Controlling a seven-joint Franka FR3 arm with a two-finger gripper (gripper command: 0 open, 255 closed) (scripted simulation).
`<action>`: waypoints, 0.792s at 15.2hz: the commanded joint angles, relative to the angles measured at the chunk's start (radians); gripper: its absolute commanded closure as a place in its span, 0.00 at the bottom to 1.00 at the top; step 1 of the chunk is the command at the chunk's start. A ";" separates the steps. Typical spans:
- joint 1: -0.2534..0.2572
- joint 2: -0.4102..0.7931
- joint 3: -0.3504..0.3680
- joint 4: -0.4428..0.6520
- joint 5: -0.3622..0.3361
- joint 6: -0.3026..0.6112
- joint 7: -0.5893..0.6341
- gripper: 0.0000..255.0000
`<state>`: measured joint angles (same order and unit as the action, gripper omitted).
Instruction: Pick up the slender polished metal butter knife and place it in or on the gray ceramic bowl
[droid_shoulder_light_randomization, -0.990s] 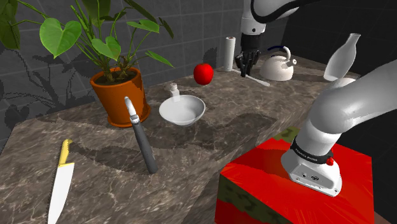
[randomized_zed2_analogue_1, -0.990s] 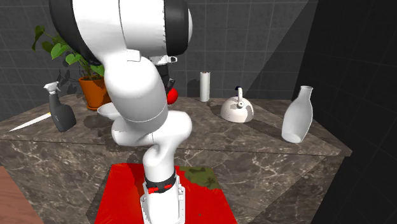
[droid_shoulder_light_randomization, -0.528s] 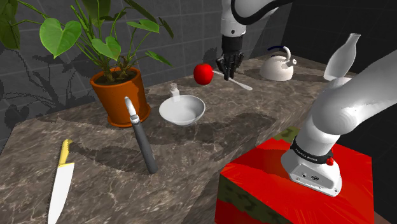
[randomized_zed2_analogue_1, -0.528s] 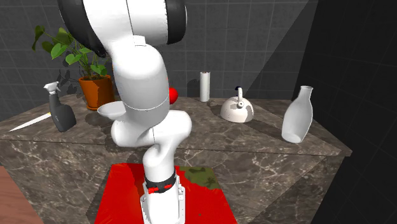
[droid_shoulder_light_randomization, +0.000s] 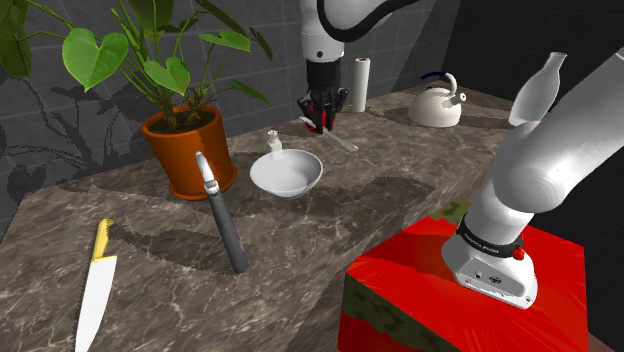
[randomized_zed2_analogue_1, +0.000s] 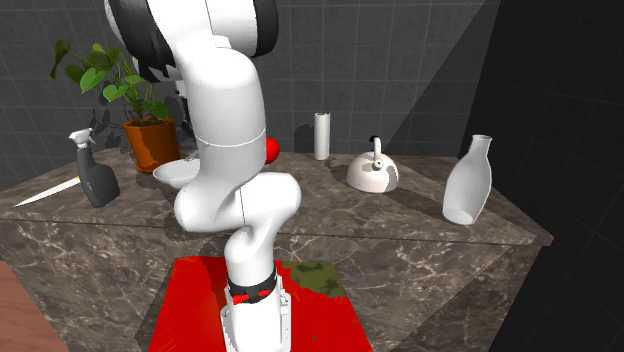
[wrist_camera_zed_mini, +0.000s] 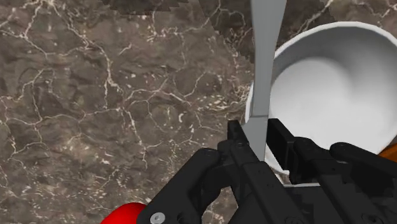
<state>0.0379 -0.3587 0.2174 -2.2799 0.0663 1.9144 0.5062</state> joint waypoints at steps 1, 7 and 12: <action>0.008 0.068 0.030 0.066 -0.004 0.003 0.044 1.00; 0.042 0.262 0.114 0.273 -0.043 -0.014 0.184 1.00; 0.044 0.276 0.116 0.220 -0.048 0.052 0.188 1.00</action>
<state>0.0815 -0.0874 0.3324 -2.0538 0.0203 1.9553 0.6927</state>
